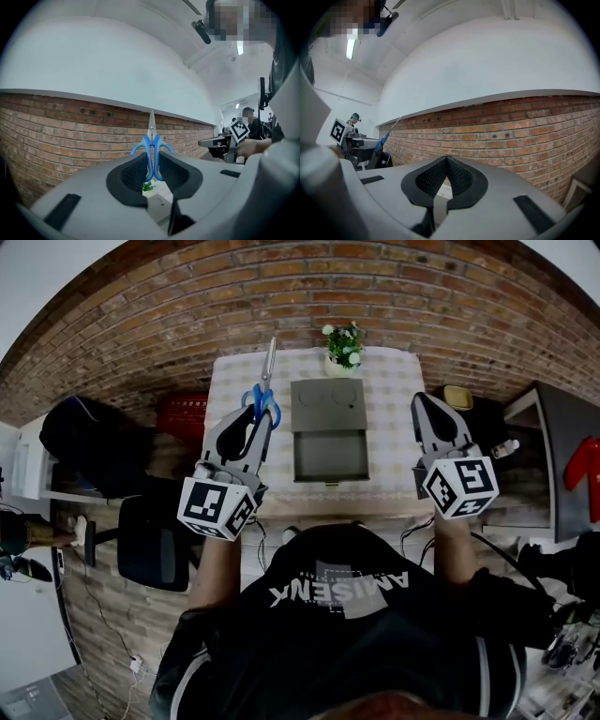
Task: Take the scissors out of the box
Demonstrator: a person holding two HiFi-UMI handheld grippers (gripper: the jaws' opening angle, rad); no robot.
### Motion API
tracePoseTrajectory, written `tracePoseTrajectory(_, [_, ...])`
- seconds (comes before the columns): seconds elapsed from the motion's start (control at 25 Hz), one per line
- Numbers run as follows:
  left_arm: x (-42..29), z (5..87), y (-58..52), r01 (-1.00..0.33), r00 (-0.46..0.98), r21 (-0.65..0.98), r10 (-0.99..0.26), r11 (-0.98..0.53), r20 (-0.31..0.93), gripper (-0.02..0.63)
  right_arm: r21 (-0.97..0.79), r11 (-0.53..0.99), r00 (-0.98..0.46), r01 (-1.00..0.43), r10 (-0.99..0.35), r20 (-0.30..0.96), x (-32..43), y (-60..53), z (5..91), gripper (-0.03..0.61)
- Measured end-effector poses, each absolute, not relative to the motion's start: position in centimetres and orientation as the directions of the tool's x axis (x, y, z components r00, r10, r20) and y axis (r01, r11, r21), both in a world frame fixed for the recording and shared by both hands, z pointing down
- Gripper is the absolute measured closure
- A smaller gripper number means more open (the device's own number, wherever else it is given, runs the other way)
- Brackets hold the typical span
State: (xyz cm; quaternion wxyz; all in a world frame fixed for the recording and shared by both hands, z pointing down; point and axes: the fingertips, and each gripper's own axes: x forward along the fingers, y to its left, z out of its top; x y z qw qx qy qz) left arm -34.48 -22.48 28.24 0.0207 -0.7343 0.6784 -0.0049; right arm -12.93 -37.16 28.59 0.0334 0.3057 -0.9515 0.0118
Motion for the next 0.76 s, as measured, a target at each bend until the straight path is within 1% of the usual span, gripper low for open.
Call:
tracePoseTrajectory(0.32, [-35.7,27.7,-21.9,-0.996,0.080,0.040,-0.995,-0.083,-0.065,0.525,0.028,0.791,-0.789,-0.611,-0.611,0.069,-13.2,-36.9,27.5,0.538])
tracePoseTrajectory(0.6, [-35.9,28.1,-21.9,-0.995,0.090,0.033,-0.994,-0.092,-0.054,0.525,0.036,0.786,-0.783,-0.617,-0.618,0.076,-13.3,-36.9,27.8,0.538])
tracePoseTrajectory(0.76, [-35.4,28.4,-22.1,-0.994,0.103,-0.033,-0.995,-0.102,-0.014,0.525,0.033,0.784,-0.780,-0.620,-0.620,0.081,-13.5,-36.8,27.9,0.538])
